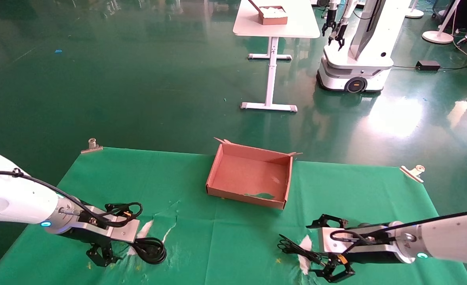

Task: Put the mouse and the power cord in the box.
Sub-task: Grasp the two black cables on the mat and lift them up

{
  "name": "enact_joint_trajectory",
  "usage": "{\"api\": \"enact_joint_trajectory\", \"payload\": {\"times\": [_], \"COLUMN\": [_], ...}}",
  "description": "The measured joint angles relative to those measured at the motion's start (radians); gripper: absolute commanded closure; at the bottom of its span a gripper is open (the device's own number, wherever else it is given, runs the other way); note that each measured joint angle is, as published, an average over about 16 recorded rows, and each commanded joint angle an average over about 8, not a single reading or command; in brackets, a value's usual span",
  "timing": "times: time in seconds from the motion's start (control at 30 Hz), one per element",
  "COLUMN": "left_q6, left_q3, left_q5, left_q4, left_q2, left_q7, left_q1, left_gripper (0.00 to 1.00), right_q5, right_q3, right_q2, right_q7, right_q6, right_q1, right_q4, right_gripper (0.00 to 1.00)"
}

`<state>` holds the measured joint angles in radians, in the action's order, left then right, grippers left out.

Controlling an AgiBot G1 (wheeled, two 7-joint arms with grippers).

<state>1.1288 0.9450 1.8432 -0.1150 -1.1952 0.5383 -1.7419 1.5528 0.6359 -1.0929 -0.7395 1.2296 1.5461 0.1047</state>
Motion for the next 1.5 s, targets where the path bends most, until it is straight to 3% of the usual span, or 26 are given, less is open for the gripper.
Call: {"api": "enact_joint_trajectory", "payload": {"times": [0.3, 0.33, 0.53, 0.57, 0.6, 1.5], "left_q6": [-0.012, -0.011, 0.001, 0.003, 0.005, 0.008], "left_q3": [-0.007, -0.007, -0.011, -0.011, -0.011, -0.012], "left_q5": [-0.010, -0.011, -0.016, -0.016, -0.017, -0.018], "left_q4": [0.046, 0.050, 0.065, 0.066, 0.068, 0.066], "left_q2": [-0.010, -0.011, -0.015, -0.016, -0.016, -0.016], "left_q7": [0.040, 0.043, 0.058, 0.059, 0.061, 0.060], "left_q1": [-0.003, -0.004, -0.008, -0.008, -0.009, -0.009], "left_gripper": [0.00, 0.07, 0.82, 0.94, 1.00, 1.00], "right_q5": [0.002, 0.003, 0.003, 0.003, 0.003, 0.003], "right_q3": [0.001, 0.001, 0.001, 0.001, 0.001, 0.001], "right_q2": [-0.014, -0.015, -0.018, -0.018, -0.018, -0.017], "right_q7": [-0.030, -0.033, -0.040, -0.041, -0.042, -0.042], "right_q6": [-0.027, -0.029, -0.043, -0.045, -0.046, -0.046], "right_q1": [0.012, 0.014, 0.021, 0.021, 0.022, 0.022], "right_q4": [-0.052, -0.056, -0.072, -0.074, -0.075, -0.073], "right_gripper": [0.02, 0.11, 0.86, 0.96, 1.00, 1.00]}}
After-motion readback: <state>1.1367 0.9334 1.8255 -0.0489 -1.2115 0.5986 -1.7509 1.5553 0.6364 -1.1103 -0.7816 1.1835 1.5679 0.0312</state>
